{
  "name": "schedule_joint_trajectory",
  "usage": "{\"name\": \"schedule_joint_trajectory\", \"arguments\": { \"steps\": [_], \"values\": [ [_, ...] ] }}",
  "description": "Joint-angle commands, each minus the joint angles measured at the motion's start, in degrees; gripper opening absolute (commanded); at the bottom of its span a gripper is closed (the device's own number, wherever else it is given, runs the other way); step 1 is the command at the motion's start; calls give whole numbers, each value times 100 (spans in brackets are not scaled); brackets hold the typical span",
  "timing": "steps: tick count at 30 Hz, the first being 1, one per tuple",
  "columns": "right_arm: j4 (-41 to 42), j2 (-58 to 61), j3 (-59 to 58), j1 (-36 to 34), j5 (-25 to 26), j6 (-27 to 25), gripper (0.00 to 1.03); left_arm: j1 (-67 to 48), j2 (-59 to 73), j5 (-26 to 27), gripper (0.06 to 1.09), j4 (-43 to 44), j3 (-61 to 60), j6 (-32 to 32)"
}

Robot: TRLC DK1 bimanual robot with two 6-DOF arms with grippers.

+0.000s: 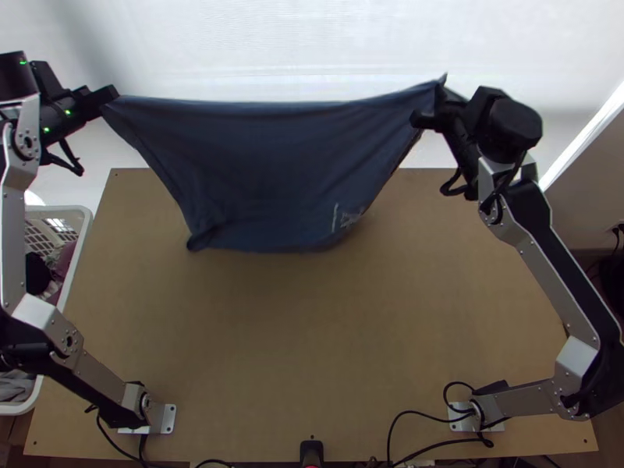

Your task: Fold the t-shirt

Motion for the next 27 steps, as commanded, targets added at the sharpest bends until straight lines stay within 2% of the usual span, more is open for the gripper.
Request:
{"name": "schedule_joint_trajectory", "arguments": {
  "steps": [1,6,10,20,27],
  "values": [
    [459,-500,248,-35,118,-665,3,227,-632,-114,10,356,96,-140],
    [810,-1221,37,123,417,-1412,3,588,-1203,-114,10,716,61,-201],
    [758,-2091,-323,361,663,-1684,3,711,-1783,-114,10,769,-18,-131],
    [-183,-4385,-947,422,856,-1763,3,790,-3946,-122,10,865,-1038,-78],
    [-983,-5176,-868,404,848,-1781,3,728,-5000,-105,10,804,-1557,-131]
  ]
}}
